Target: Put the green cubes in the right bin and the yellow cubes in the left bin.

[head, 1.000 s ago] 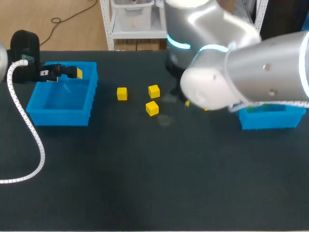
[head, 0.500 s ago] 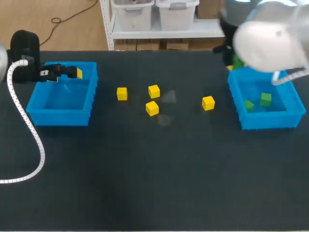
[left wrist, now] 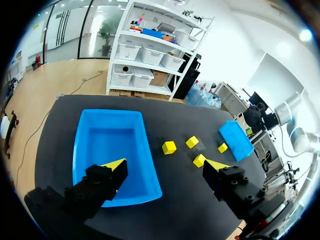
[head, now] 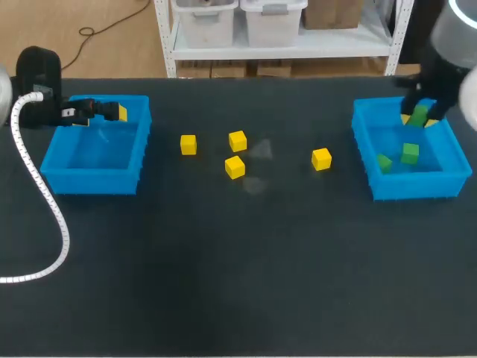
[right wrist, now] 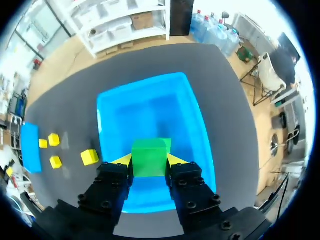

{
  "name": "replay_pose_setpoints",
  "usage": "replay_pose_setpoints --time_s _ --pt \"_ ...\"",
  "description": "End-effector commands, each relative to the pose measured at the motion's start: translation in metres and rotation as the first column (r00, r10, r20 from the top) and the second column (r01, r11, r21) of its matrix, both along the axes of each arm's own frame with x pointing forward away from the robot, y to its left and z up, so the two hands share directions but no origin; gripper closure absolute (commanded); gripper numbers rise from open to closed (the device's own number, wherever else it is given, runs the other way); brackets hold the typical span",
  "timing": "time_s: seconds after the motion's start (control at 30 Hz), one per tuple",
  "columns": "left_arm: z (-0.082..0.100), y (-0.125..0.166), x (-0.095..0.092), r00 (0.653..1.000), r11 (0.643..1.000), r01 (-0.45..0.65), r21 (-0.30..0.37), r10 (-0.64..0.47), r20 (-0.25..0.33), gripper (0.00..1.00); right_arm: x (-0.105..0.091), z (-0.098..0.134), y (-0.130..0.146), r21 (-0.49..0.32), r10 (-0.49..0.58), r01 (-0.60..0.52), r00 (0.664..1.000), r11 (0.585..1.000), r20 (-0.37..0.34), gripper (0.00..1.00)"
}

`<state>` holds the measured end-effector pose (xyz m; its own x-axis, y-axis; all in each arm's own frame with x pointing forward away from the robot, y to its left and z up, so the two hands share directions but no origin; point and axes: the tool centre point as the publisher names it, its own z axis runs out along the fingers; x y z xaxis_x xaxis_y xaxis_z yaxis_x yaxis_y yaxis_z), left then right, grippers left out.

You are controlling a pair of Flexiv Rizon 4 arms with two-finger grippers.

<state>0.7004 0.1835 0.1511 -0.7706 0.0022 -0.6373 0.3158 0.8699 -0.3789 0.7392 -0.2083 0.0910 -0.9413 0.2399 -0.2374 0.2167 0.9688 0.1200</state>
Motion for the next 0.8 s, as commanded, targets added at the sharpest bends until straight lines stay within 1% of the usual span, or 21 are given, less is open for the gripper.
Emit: replay_pose_setpoints --time_s 0.03,0.23,0.4,0.43,0.47,0.5,0.53,0.57,0.63,0.8 --pt "-0.001 0.001 -0.001 1.000 1.000 0.003 -0.007 -0.003 0.006 0.00 0.005 -0.011 -0.008 0.013 -0.010 0.009 0.992 1.000 0.130 1.00" --pt "-0.001 0.001 -0.001 1.000 1.000 0.003 -0.007 -0.003 0.006 0.00 0.015 -0.022 -0.008 0.009 -0.010 0.009 0.994 1.000 0.105 1.00" --pt "-0.001 0.001 -0.001 1.000 1.000 0.003 -0.007 -0.003 0.006 0.00 0.018 -0.026 -0.007 0.011 -0.002 0.001 0.996 1.000 0.093 1.00" --pt "-0.001 0.001 -0.001 1.000 1.000 0.003 -0.007 -0.003 0.006 0.00 0.018 -0.027 -0.007 0.009 0.002 -0.003 0.996 1.000 0.090 0.91" --pt "-0.001 0.001 -0.001 1.000 1.000 0.003 -0.007 -0.003 0.006 0.00 0.018 -0.028 -0.007 0.007 0.007 -0.008 0.996 1.000 0.085 0.73" --pt "-0.001 0.001 -0.001 1.000 1.000 0.003 -0.007 -0.003 0.006 0.00 0.018 -0.028 -0.007 0.006 0.010 -0.010 0.996 1.000 0.083 0.01" --pt "-0.001 0.001 -0.001 1.000 1.000 0.003 -0.007 -0.003 0.006 0.00 0.018 -0.029 -0.007 0.007 0.014 -0.014 0.996 1.000 0.084 0.00" --pt "-0.001 0.001 -0.001 1.000 1.000 0.003 -0.007 -0.003 0.006 0.00 0.018 -0.029 -0.007 -0.010 0.032 -0.031 0.996 0.999 0.089 0.00" --pt "-0.001 0.001 -0.001 1.000 1.000 0.003 -0.007 -0.003 0.006 0.00 0.017 -0.029 -0.005 -0.011 0.037 -0.036 0.993 0.999 0.111 0.00" --pt "-0.001 0.001 -0.001 1.000 1.000 0.003 -0.007 -0.003 0.006 0.00 0.017 -0.028 -0.005 -0.020 0.037 -0.035 0.993 0.999 0.111 0.00"
